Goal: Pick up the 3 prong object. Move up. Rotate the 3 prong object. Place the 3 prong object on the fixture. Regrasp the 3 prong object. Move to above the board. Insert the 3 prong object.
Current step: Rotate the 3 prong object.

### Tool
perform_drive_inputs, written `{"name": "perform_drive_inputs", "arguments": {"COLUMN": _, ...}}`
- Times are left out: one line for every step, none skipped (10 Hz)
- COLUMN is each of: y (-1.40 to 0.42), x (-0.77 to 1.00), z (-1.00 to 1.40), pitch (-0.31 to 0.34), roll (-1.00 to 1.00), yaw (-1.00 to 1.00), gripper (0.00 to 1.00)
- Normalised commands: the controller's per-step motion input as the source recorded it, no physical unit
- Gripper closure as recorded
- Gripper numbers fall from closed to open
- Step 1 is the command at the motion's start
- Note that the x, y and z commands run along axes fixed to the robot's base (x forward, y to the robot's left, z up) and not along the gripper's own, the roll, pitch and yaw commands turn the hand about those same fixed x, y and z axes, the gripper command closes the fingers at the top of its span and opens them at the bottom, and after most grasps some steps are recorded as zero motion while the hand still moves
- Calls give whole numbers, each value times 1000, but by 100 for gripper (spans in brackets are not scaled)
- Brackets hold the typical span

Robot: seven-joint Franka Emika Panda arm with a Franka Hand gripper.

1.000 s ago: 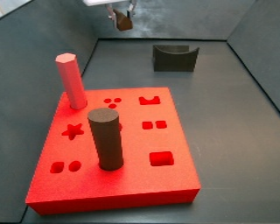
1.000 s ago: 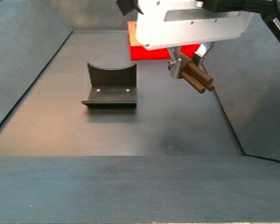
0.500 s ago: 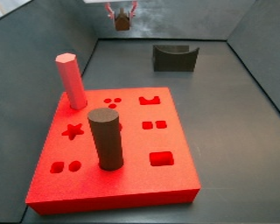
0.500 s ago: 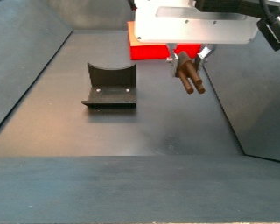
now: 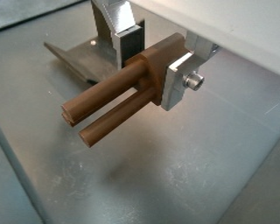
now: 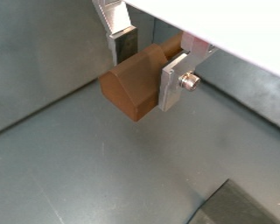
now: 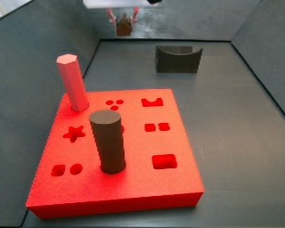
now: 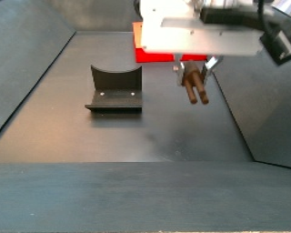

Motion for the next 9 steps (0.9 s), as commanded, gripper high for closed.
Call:
{"name": "perform_drive_inputs", "arguments": {"y": 15, "x": 21, "z": -1000, "pitch": -16, "roll": 34, "yaw": 26, "gripper": 100}}
{"name": "perform_drive_inputs", "arguments": {"y": 18, "x": 28, "z": -1000, "pitch": -11, "roll": 49, "yaw": 17, "gripper": 100}}
{"name": "perform_drive_inputs", "arguments": {"y": 24, "x": 38, "z": -1000, "pitch": -2, "roll": 68, "yaw": 6, "gripper": 100}}
{"name": "perform_drive_inputs", "arguments": {"y": 25, "x": 42, "z": -892, "pitch": 5, "roll": 80, "yaw": -1, "gripper": 100}}
{"name": "perform_drive_inputs", "arguments": {"y": 24, "x": 41, "z": -713, "pitch": 7, "roll": 97, "yaw": -6, "gripper": 100}}
{"name": "perform_drive_inputs", "arguments": {"y": 24, "x": 40, "z": -628, "pitch": 8, "roll": 104, "yaw": -8, "gripper": 100}}
{"name": "perform_drive_inputs", "arguments": {"y": 19, "x": 34, "z": -469, "pitch": 5, "roll": 118, "yaw": -11, "gripper": 100}}
{"name": "perform_drive_inputs", "arguments": {"y": 18, "x": 35, "z": -354, "pitch": 0, "roll": 128, "yaw": -11, "gripper": 100}}
{"name": "perform_drive_inputs", "arguments": {"y": 15, "x": 35, "z": -209, "pitch": 2, "roll": 137, "yaw": -10, "gripper": 100}}
